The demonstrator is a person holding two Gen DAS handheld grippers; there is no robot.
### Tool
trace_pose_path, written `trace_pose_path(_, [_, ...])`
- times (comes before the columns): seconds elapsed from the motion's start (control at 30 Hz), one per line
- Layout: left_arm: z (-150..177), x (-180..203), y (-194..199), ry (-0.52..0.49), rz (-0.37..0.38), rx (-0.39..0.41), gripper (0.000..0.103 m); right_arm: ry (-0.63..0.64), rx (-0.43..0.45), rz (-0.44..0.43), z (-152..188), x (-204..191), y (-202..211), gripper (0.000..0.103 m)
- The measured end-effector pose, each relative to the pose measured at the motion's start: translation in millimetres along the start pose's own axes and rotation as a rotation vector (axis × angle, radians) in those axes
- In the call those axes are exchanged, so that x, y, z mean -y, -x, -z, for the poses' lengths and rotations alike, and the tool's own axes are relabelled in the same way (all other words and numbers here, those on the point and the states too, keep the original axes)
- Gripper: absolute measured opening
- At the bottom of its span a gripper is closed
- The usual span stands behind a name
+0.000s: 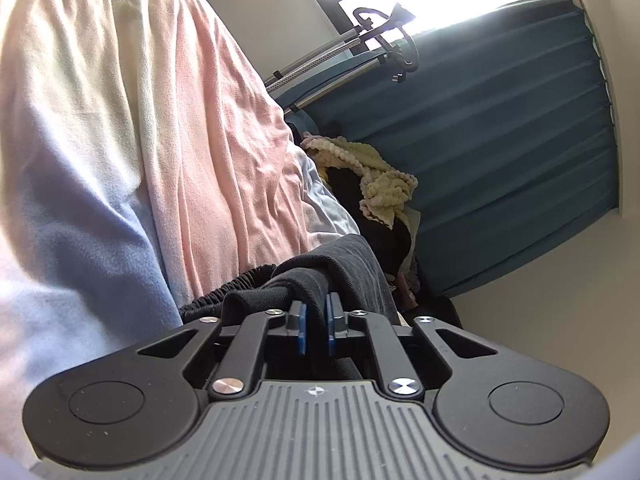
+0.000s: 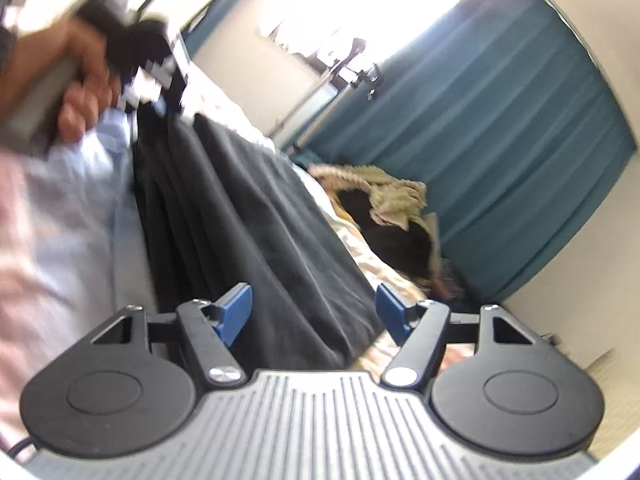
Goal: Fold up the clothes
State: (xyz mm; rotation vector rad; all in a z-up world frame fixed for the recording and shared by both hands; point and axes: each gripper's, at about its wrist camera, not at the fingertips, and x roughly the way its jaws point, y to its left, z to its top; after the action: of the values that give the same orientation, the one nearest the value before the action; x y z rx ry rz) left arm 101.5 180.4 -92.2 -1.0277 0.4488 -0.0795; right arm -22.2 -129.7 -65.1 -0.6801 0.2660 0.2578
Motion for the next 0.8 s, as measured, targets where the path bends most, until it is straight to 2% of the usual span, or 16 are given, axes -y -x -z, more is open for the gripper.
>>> trace_pose_path(0.03, [-0.8, 4.0, 8.0, 0.001, 0.005, 0.008, 0.046, -0.065, 0.009, -0.009, 0.0, 8.5, 1.4, 0.07])
trace_pose_path(0.1, [-2.7, 8.4, 25.0, 0.016, 0.029, 0.033, 0.07, -0.246, 0.021, -0.042, 2.6, 30.3, 3.8, 0.072])
trace_pose_path(0.13, [-3.8, 9.0, 32.0, 0.029, 0.04, 0.039, 0.073, -0.341, 0.026, -0.055, 4.9, 41.4, 4.7, 0.074])
trace_pose_path(0.23, [-3.6, -0.4, 35.3, 0.1, 0.048, 0.011, 0.075, -0.607, 0.024, -0.076, 17.0, 73.4, 4.1, 0.076])
trace_pose_path(0.33, [-1.7, -8.9, 24.4, 0.132, 0.013, -0.012, 0.075, -0.873, -0.007, -0.108, 36.1, 103.1, -5.0, 0.077])
trace_pose_path(0.4, [1.3, -13.8, 15.2, 0.123, 0.013, -0.026, 0.075, -1.027, -0.059, -0.101, 55.0, 119.7, -15.9, 0.077])
trace_pose_path(0.47, [5.3, -17.9, 5.2, 0.113, -0.045, -0.053, 0.075, -1.159, -0.119, -0.073, 75.4, 130.8, -28.0, 0.077])
trace_pose_path(0.53, [9.1, -24.9, -2.4, 0.126, -0.059, -0.074, 0.075, -1.271, -0.161, -0.054, 95.3, 136.3, -40.6, 0.077])
trace_pose_path(0.6, [11.8, -30.7, -8.2, 0.141, -0.073, -0.089, 0.077, -1.325, -0.197, -0.021, 107.1, 139.5, -52.6, 0.077])
trace_pose_path(0.67, [12.2, -34.7, -10.9, 0.156, -0.081, -0.092, 0.078, -1.311, -0.228, 0.016, 107.9, 139.6, -64.4, 0.077])
trace_pose_path(0.8, [11.3, -35.8, -15.5, 0.163, -0.077, -0.091, 0.085, -1.299, -0.234, -0.006, 107.0, 141.0, -82.6, 0.077])
